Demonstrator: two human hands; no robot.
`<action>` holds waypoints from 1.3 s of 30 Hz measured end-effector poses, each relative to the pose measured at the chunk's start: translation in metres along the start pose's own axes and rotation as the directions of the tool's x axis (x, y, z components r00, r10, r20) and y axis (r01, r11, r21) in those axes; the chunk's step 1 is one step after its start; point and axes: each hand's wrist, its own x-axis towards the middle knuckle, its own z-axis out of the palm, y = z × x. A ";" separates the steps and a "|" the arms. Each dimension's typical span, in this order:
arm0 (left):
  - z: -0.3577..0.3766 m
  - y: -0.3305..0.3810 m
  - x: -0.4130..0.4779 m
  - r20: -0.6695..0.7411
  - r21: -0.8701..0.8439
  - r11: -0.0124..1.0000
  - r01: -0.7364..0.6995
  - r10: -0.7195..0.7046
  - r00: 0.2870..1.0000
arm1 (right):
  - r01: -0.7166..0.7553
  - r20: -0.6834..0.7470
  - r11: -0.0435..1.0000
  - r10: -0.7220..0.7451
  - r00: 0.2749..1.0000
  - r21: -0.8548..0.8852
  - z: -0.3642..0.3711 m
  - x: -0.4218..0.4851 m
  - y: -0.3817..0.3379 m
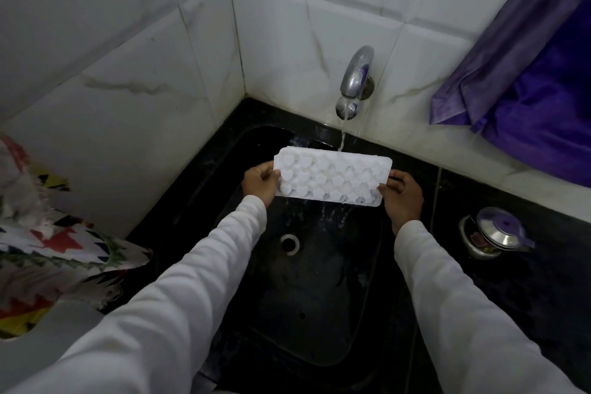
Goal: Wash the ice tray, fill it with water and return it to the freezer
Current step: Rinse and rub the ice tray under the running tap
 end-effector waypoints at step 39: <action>0.030 0.021 0.004 0.078 0.009 0.993 -0.120 0.119 0.990 | -0.009 -0.086 0.998 0.013 0.996 0.054 -0.019 0.020 0.003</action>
